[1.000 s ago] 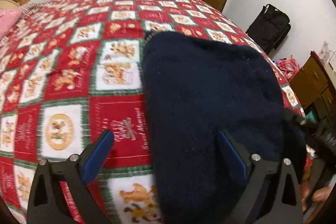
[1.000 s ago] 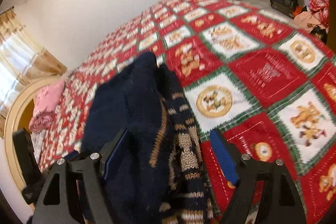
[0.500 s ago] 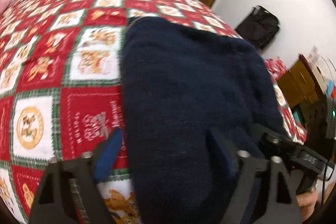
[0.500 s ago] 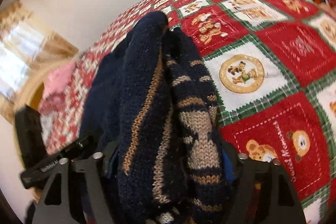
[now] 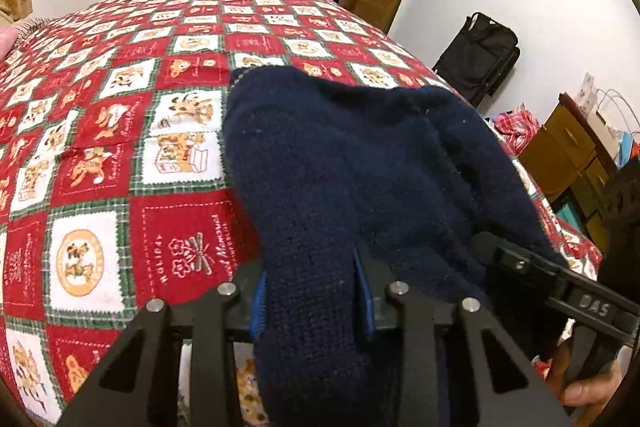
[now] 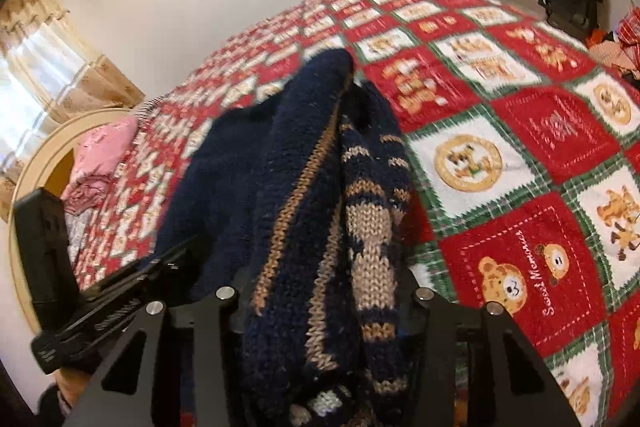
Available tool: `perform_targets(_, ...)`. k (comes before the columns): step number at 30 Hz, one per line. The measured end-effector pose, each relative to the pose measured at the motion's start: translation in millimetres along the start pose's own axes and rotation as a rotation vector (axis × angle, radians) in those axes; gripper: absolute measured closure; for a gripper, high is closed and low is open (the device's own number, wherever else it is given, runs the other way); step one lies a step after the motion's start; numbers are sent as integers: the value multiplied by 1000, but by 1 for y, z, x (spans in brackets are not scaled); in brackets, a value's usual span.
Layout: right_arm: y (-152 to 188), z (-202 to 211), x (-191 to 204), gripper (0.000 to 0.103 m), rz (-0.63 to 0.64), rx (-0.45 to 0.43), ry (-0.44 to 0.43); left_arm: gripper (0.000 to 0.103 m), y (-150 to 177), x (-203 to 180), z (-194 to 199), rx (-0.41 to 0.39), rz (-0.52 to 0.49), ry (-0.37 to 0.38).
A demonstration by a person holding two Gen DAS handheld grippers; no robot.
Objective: Fold small clothes
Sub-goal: 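Grasp the folded sweater with the left tool while the right tool holds the sleeve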
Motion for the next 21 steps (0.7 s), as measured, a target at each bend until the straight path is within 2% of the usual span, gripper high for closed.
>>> perform_targets(6, 0, 21, 49, 58, 50, -14, -61, 67, -4, -1, 29, -50, -51, -54)
perform_targets(8, 2, 24, 70, 59, 67, -13, -83, 68, -9, 8, 42, -65, -37, -55)
perform_targets(15, -1, 28, 131, 59, 111, -29, -166, 68, -20, 54, 89, -136, 18, -88)
perform_targets(21, -1, 13, 216, 59, 195, -24, -267, 68, -31, 113, 129, -192, 60, -164)
Point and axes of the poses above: each gripper's, at about its wrist camera, not at the fingertips, and z roughly against the way its jaws point, x to its left, y to its underside, the point moved 3 cm from there along -z, roughly the way its jaws point, and after that the axes turned 6 degrees about -x, right-handed, at the moved point
